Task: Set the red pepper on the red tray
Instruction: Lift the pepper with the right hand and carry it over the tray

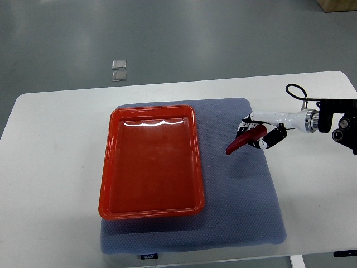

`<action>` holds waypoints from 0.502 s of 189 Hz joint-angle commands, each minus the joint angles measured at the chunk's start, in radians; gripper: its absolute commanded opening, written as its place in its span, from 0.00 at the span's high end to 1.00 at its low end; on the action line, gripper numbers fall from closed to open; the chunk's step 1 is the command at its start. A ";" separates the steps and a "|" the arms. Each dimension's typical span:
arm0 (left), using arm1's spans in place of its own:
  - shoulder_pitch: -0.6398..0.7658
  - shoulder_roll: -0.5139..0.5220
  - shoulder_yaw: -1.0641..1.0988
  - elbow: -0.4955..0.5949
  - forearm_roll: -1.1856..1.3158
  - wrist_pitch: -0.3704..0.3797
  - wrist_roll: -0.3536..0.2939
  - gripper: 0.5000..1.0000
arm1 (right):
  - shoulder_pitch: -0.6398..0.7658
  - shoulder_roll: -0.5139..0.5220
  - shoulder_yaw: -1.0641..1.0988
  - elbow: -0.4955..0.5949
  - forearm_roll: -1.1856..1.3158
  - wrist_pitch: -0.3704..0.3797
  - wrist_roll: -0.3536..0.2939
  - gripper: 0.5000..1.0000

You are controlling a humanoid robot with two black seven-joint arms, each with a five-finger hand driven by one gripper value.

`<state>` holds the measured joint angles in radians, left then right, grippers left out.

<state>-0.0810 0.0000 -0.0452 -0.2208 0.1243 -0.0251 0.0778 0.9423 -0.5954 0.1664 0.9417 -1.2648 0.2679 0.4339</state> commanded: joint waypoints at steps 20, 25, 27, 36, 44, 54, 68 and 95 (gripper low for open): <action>0.000 0.000 0.001 -0.003 0.000 -0.001 0.000 0.00 | 0.093 0.009 0.001 0.000 0.039 0.022 -0.001 1.00; 0.000 0.000 0.001 -0.003 0.000 0.001 0.000 0.00 | 0.113 0.014 -0.002 0.000 0.051 0.027 -0.003 1.00; 0.000 0.000 0.001 -0.003 0.000 -0.001 0.000 0.00 | 0.119 0.014 -0.002 0.000 0.056 0.028 -0.003 1.00; 0.000 0.000 0.001 -0.003 0.000 -0.001 0.000 0.00 | 0.145 0.022 -0.004 0.000 0.074 0.034 -0.004 1.00; 0.000 0.000 0.001 -0.005 0.000 0.001 0.000 0.00 | 0.170 0.038 -0.005 -0.001 0.093 0.042 -0.006 1.00; 0.000 0.000 0.001 -0.005 0.000 -0.001 0.000 0.00 | 0.200 0.071 -0.019 -0.003 0.111 0.048 -0.009 1.00; 0.000 0.000 0.001 -0.006 0.000 0.001 0.000 0.00 | 0.240 0.128 -0.062 -0.020 0.128 0.043 -0.010 1.00; 0.000 0.000 0.001 -0.008 0.000 0.001 0.000 0.00 | 0.288 0.278 -0.133 -0.112 0.154 0.034 -0.010 1.00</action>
<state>-0.0813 0.0000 -0.0444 -0.2279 0.1243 -0.0257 0.0784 1.2006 -0.4195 0.0763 0.8908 -1.1270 0.3079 0.4237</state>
